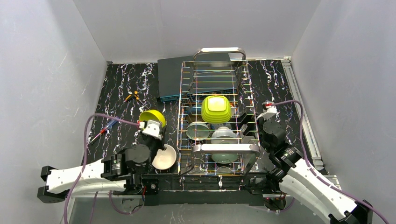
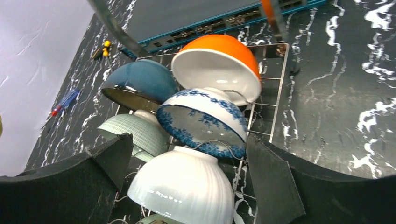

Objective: Load the bowls into the dish rack
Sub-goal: Place the bowl at the center of the board.

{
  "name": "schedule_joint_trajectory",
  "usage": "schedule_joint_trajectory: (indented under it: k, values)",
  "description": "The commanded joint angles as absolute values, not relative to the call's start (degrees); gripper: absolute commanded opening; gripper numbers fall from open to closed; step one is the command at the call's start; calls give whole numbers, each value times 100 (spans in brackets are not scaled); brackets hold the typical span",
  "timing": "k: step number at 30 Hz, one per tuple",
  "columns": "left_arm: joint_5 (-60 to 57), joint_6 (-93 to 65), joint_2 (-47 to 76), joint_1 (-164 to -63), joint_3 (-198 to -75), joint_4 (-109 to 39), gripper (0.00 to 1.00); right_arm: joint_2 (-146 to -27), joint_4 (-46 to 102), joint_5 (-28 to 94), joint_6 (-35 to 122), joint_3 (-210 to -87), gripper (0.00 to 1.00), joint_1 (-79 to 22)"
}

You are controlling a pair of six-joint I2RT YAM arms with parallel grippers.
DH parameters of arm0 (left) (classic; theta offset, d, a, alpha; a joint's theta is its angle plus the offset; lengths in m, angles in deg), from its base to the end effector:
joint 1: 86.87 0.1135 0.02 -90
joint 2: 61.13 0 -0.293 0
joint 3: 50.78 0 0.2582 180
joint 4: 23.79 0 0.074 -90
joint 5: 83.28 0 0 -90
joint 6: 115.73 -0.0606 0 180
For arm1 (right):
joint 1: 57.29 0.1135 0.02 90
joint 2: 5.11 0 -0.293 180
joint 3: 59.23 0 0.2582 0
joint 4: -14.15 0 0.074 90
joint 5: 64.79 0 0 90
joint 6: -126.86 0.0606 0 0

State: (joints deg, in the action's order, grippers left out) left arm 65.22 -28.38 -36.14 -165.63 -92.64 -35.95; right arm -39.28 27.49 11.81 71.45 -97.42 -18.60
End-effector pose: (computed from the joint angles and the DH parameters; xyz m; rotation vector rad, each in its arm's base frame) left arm 0.0715 -0.0947 0.3209 0.2508 1.5147 -0.2995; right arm 0.1386 0.0930 0.2746 0.1136 1.7829 0.7334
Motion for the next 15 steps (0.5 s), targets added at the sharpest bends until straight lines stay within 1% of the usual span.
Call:
schedule_joint_trajectory:
  k: [1,3,4,6,10,15]
  values:
    - [7688,1839,-2886,-16573,-10544,-7533,0,-3599,3358,570,7230,-9957,99,-1849]
    - [7513,3764,-2507,-16571,-11045,-9518,0,-3478,3541,534,7179,-10002,99,-1853]
    - [7416,4402,-2339,-16571,-11178,-10141,0,-3447,3583,532,7170,-10018,99,-1853]
    - [6984,4765,-2101,-16571,-11262,-10660,0,-3408,3684,566,7129,-10072,99,-1851]
    - [6476,4931,-2079,-16497,-10974,-10578,0,-3451,3758,685,7058,-10118,99,-1851]
    - [5424,3232,-2734,-15899,-10350,-8902,0,-3464,3804,755,6974,-10140,99,-1853]
